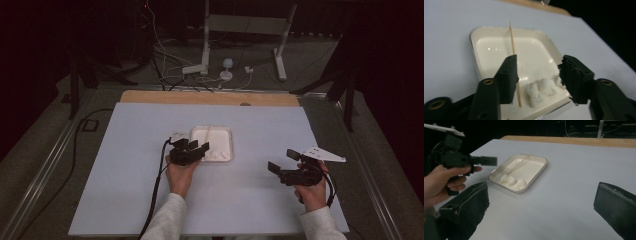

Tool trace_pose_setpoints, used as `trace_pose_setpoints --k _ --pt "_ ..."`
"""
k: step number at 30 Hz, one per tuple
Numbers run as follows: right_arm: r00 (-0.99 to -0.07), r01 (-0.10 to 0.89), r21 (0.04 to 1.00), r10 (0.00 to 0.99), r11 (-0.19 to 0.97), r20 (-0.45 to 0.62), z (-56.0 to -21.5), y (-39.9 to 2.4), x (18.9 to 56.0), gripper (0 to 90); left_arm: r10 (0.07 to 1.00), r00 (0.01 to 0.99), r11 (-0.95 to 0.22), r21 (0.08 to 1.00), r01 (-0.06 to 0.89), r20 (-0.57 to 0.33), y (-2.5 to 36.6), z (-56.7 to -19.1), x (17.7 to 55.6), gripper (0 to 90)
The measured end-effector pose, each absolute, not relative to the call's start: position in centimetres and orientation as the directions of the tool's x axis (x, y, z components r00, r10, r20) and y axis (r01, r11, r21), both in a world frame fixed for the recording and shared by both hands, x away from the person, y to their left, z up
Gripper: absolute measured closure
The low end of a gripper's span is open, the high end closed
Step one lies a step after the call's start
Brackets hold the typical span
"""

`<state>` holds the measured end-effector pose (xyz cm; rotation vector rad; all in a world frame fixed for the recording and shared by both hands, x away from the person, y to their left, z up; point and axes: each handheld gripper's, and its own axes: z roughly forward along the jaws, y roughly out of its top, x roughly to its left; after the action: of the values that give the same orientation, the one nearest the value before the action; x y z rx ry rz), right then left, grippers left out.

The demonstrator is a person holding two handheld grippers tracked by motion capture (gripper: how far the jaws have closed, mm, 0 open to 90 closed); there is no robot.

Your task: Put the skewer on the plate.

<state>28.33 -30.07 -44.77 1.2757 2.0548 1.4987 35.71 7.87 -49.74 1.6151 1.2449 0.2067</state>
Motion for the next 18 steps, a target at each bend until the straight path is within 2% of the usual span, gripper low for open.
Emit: trace_pose_setpoints --k 9,14,18 --pt "-0.565 0.476 0.876 0.79 0.075 0.239 -45.2 -30.1 28.2 0.0 0.773 0.537 0.023 0.861 0.508 -0.337 11.0 -46.5 33.6 20.5" --pt "-0.563 0.472 0.879 0.792 0.074 0.236 -45.5 -30.2 28.0 0.0 0.776 0.55 0.02 0.884 0.467 -0.309 13.2 -45.3 32.3 15.2" --pt "-0.565 0.469 0.88 0.792 0.077 0.232 -45.6 -30.2 27.8 0.0 0.773 0.57 -0.005 0.897 0.443 -0.277 14.7 -44.8 31.4 6.7"
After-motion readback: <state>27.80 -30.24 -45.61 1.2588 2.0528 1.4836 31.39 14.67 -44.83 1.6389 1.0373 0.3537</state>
